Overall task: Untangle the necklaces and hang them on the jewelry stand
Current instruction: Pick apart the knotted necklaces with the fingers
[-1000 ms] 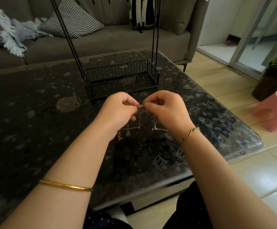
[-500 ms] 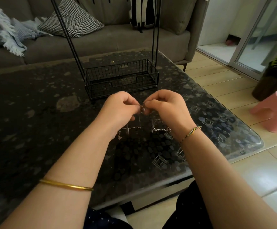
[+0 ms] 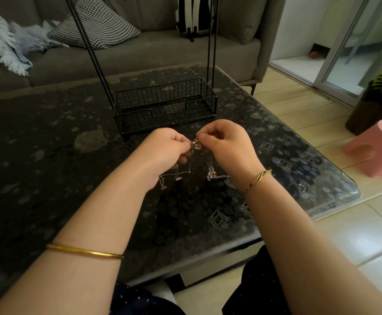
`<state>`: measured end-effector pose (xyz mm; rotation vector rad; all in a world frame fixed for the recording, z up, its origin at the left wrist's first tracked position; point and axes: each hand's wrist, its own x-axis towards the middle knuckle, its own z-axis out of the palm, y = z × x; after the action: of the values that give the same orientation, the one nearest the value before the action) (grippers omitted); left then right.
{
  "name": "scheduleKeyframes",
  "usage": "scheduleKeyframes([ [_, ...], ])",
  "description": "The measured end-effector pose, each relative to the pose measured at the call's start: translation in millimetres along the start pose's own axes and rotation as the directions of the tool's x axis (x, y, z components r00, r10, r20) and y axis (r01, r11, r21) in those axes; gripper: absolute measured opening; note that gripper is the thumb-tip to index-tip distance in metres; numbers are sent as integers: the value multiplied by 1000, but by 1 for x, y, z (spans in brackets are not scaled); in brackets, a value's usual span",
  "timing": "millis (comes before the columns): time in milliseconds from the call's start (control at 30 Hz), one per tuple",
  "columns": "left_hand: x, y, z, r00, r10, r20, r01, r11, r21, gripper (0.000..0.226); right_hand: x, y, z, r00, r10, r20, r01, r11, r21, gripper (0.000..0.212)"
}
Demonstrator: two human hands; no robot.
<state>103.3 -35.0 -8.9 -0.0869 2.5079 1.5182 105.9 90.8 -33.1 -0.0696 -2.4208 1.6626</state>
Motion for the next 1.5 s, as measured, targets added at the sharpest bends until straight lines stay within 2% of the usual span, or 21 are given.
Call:
scheduleKeyframes([
  [167, 0, -1, 2, 999, 11, -31, -11, 1000, 7, 19, -1, 1, 1, 1000, 19, 24, -20, 999, 47, 8],
  [433, 1, -3, 2, 998, 22, -52, -23, 1000, -16, 15, 2, 3, 1, 1000, -2, 28, 1, 1000, 25, 11],
  [600, 4, -2, 0, 997, -43, -61, 36, 992, -123, 16, 3, 6, 1, 998, 26, 58, -27, 999, 25, 19],
  [733, 4, -2, -1, 995, -82, -48, 72, 981, -180, 20, 1, 5, 1, 1000, 8, 16, -9, 999, 34, 24],
  [900, 5, -4, -1, 997, -48, -66, 36, 985, -166, 19, -3, 1, -1, 998, 24, 52, -25, 1000, 15, 26],
  [1033, 7, -6, -2, 996, -8, -88, -4, 990, -142, 19, -3, -2, 0, 991, 87, 101, -98, 990, 104, 15],
  [1200, 7, -6, -4, 993, 50, -110, -62, 992, -112, 20, -3, -1, 0, 992, 11, 126, -9, 1000, -18, 6],
  [1500, 5, -7, -1, 982, 143, -120, -136, 989, 64, 16, 1, 0, 3, 996, -64, 60, 65, 998, -16, 10],
])
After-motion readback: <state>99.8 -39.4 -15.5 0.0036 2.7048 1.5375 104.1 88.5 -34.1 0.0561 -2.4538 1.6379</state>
